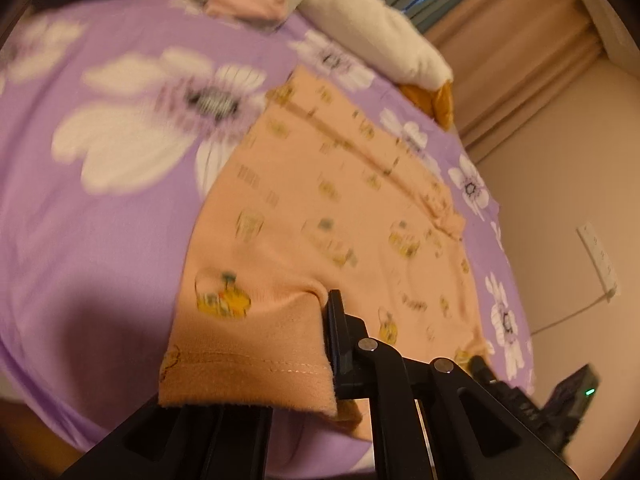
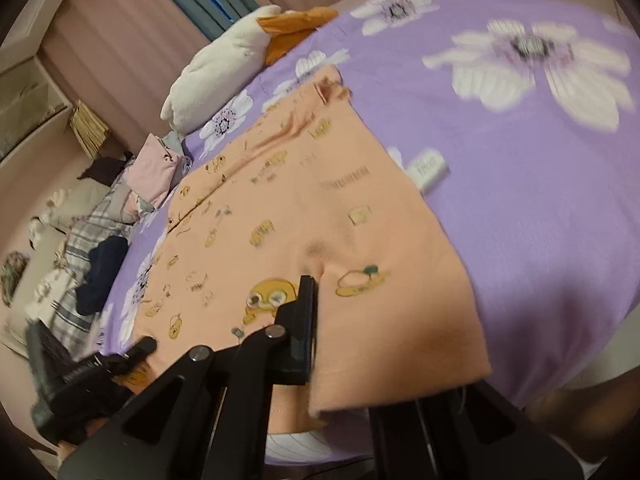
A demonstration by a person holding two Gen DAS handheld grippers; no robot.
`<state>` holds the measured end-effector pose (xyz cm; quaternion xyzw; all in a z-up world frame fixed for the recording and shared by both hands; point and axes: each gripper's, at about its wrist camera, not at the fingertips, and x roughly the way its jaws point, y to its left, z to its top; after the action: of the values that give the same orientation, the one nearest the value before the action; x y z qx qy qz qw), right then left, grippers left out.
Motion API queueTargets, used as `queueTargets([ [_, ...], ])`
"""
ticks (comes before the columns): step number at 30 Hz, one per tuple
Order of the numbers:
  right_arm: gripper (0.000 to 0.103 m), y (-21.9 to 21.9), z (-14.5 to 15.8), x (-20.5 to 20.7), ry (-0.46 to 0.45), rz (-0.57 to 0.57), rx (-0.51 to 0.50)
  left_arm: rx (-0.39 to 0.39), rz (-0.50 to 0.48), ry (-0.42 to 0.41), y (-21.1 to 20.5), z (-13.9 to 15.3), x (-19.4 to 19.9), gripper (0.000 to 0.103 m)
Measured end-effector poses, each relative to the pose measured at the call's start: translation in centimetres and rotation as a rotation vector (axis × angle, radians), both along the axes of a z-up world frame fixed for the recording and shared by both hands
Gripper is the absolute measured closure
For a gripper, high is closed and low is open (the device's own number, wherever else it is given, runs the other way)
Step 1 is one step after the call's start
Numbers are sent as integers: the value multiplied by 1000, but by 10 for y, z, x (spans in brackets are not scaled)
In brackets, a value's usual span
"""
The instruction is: Fold small clothes
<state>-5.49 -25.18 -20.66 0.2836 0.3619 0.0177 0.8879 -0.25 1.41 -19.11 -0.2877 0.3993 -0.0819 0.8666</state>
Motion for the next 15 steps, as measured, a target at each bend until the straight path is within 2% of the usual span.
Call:
queueTargets([
  [3,98,0,19,11,-48,36,34,57,8,-47,-2,17,9,96],
  [5,98,-2,34,22,-76,62,65,55,21,-74,1,30,19,96],
  [8,98,-7,60,47,-110,68,28,28,31,-109,6,49,41,96],
  [11,99,-14,76,68,-146,74,55,60,42,-157,4,69,65,96],
  [15,99,-26,86,97,-171,54,91,87,9,-200,-4,91,106,96],
])
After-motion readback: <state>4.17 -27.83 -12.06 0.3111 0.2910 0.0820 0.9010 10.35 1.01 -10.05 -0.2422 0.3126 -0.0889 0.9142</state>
